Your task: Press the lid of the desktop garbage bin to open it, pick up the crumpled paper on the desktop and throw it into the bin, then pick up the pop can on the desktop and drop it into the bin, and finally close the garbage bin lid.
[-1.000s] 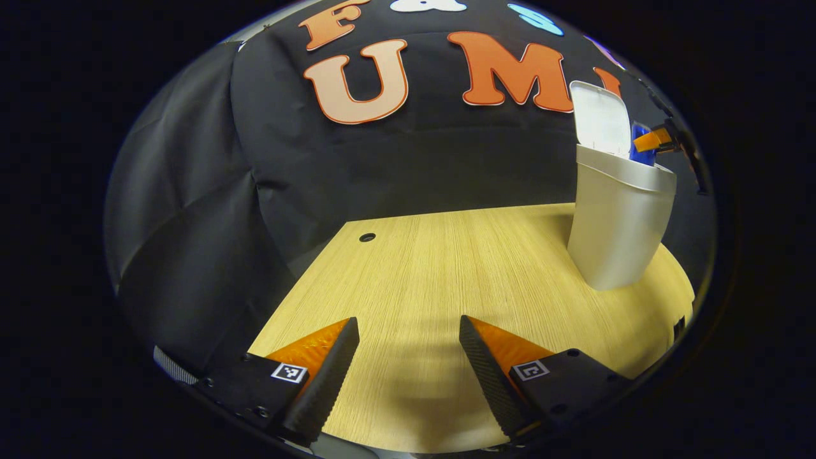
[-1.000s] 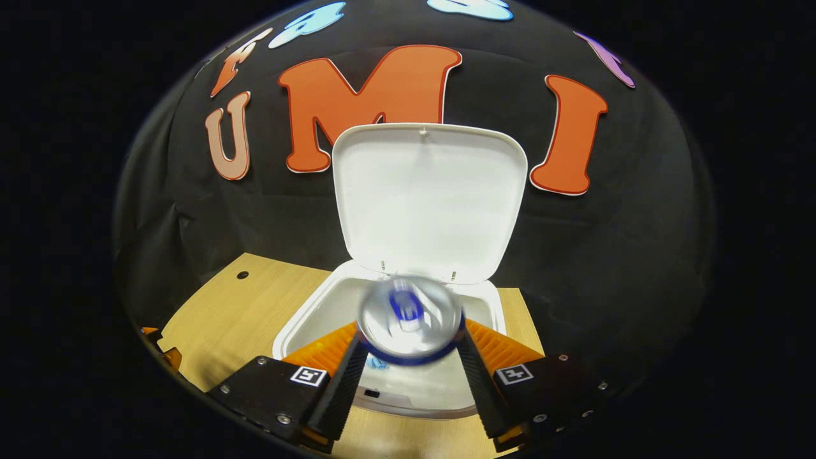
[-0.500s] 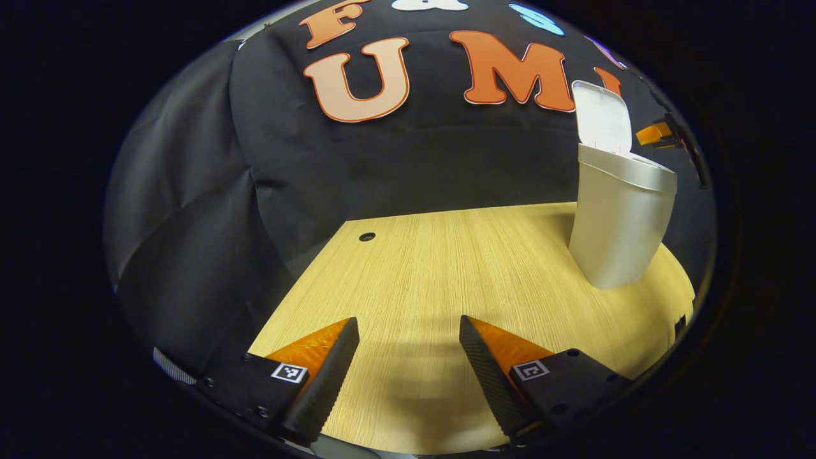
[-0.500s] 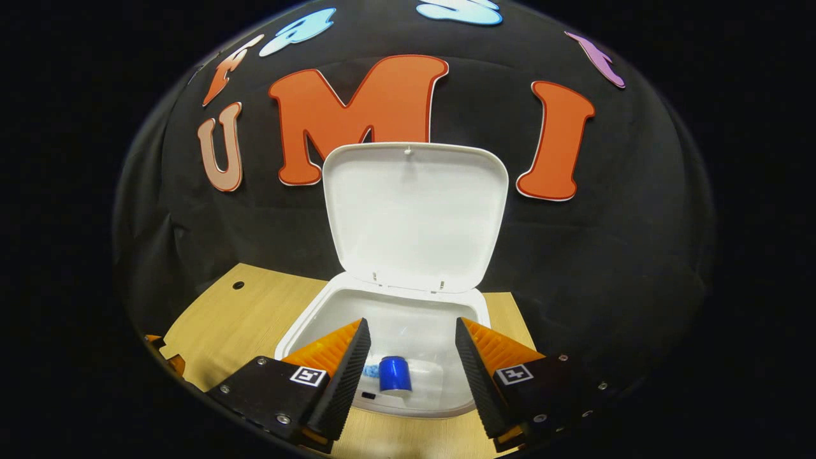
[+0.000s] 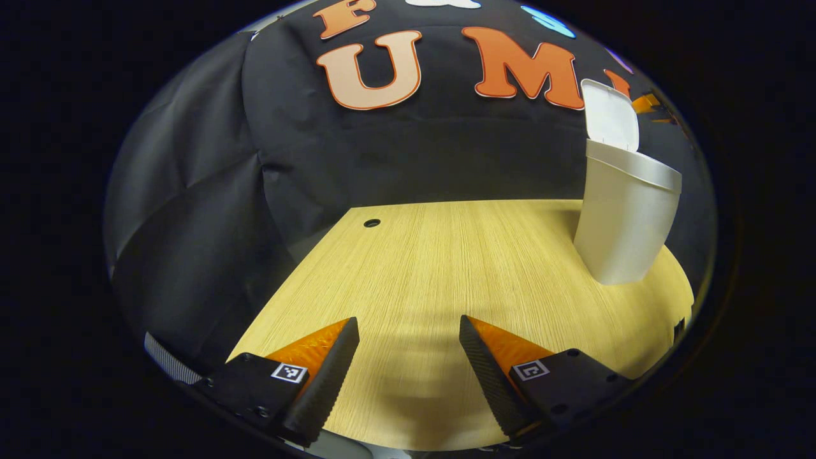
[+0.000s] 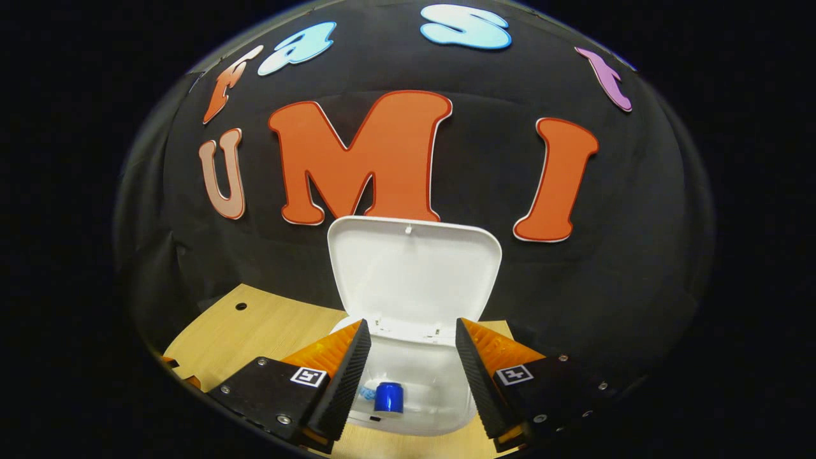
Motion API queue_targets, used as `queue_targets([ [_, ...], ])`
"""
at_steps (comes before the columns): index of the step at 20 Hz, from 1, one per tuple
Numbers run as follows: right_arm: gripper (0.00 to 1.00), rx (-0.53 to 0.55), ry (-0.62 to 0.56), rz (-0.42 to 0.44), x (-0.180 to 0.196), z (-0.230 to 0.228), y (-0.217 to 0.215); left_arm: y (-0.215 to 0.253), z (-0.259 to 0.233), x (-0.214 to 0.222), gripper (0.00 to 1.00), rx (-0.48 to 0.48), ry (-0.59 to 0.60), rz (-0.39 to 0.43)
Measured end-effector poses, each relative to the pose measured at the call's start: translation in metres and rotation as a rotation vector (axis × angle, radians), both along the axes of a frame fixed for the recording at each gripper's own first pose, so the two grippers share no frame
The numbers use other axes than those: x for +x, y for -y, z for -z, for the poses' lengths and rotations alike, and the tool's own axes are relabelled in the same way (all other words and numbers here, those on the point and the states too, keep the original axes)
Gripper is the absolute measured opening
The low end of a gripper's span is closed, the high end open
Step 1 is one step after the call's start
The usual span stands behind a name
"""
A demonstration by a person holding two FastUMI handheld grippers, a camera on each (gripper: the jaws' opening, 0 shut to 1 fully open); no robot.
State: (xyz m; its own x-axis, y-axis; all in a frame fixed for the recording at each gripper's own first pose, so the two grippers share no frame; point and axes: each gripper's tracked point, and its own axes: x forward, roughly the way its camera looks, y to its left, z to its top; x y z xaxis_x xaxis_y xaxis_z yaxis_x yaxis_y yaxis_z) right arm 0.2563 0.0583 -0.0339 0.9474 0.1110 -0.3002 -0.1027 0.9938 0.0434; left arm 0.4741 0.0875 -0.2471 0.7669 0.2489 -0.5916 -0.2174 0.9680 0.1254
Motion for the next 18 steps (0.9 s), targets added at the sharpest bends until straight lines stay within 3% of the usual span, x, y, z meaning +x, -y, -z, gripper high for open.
queue_targets([
  [13, 0.81, 0.008, 0.133, 0.04, 0.043, -0.091, 0.001, -0.009, 0.012, -0.009, 1.0, 0.005, -0.019, -0.037],
  [18, 0.81, 0.002, 0.136, 0.06, 0.063, -0.099, 0.003, -0.011, 0.016, -0.012, 0.99, -0.025, -0.031, -0.047],
])
